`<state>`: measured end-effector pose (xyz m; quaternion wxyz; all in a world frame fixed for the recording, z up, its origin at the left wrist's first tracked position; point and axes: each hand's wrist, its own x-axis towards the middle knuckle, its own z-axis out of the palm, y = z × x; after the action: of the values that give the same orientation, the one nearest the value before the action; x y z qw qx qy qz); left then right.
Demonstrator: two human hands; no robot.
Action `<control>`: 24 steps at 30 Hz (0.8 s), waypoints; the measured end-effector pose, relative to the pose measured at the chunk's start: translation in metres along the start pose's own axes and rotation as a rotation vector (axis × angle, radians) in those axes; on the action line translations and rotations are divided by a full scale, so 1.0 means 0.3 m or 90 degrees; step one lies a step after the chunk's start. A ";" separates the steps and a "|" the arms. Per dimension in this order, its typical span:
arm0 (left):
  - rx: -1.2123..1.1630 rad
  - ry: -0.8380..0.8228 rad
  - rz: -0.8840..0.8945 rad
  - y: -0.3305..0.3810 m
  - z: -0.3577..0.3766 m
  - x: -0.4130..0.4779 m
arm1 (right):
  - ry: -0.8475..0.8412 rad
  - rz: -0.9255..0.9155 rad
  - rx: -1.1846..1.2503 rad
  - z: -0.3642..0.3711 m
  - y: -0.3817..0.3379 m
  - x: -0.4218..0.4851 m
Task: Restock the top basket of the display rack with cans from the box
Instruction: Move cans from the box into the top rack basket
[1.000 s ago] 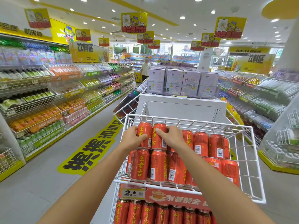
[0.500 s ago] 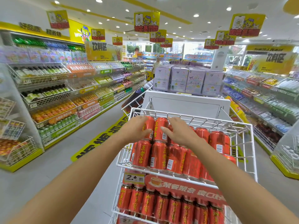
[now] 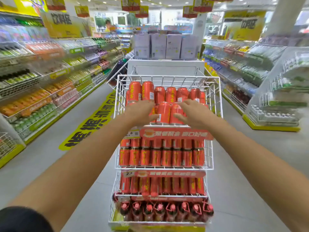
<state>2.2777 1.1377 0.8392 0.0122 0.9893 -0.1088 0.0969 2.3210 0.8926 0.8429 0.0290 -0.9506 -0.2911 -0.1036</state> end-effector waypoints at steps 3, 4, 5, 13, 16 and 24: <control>-0.034 -0.025 0.033 0.036 0.095 -0.143 | -0.033 0.023 -0.002 0.049 -0.068 -0.174; -0.046 -0.032 0.044 0.050 0.134 -0.197 | -0.048 0.025 0.005 0.081 -0.098 -0.224; -0.049 -0.040 0.053 0.055 0.185 -0.244 | -0.058 0.024 0.016 0.118 -0.129 -0.268; -0.135 -0.251 0.053 0.087 0.694 -0.582 | -0.221 0.025 0.086 0.599 -0.307 -0.539; -0.168 -0.358 0.033 0.113 0.930 -0.710 | -0.304 0.022 0.132 0.839 -0.346 -0.671; -0.256 -0.533 -0.070 0.232 1.453 -1.086 | -0.544 -0.011 0.176 1.332 -0.371 -0.998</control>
<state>2.0330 1.1193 0.3485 0.1636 0.9256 -0.0686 -0.3343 2.0885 0.8672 0.3878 0.0320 -0.8927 -0.2959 0.3383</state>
